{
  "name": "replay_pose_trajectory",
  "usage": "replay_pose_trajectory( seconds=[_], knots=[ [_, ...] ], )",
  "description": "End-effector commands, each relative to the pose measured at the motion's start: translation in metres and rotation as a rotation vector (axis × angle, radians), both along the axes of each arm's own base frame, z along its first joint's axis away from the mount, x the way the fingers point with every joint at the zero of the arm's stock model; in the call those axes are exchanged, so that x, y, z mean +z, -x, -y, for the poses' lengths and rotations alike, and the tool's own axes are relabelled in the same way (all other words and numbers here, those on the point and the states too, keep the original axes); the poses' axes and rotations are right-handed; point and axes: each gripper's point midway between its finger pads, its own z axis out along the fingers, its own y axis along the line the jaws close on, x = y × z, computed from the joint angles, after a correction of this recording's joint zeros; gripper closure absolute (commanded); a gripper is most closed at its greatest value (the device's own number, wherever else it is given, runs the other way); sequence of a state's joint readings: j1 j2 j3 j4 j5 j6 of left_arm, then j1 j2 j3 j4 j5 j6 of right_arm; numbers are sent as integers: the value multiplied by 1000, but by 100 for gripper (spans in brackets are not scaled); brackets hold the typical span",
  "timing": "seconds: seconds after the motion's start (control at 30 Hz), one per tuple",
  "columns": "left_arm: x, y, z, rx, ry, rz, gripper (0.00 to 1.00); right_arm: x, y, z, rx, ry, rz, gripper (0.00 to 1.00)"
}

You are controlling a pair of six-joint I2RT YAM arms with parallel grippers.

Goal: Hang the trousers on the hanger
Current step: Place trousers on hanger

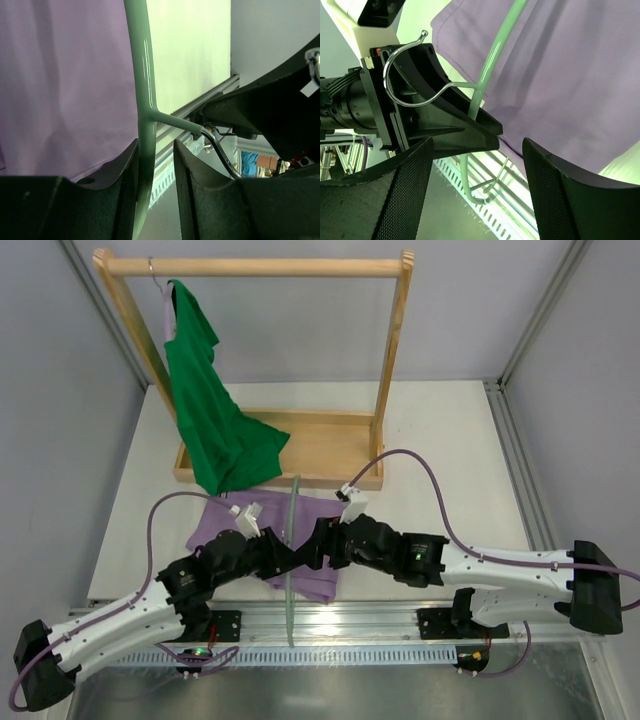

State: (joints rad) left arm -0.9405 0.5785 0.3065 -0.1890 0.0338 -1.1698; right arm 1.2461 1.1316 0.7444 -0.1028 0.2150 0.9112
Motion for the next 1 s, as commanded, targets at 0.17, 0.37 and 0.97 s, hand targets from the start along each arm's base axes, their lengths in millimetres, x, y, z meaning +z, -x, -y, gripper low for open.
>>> replay_pose_trajectory(
  seconds=[0.17, 0.37, 0.97],
  knots=[
    [37, -7, 23, -21, 96, 82, 64, 2, 16, 0, -4, -95, 36, 26],
    [35, -7, 27, -23, 89, 69, 61, -16, 40, -5, 13, -100, 25, 26],
    [26, -14, 14, 55, 28, 51, 55, -31, 29, 5, -145, -41, 57, 25]
  ],
)
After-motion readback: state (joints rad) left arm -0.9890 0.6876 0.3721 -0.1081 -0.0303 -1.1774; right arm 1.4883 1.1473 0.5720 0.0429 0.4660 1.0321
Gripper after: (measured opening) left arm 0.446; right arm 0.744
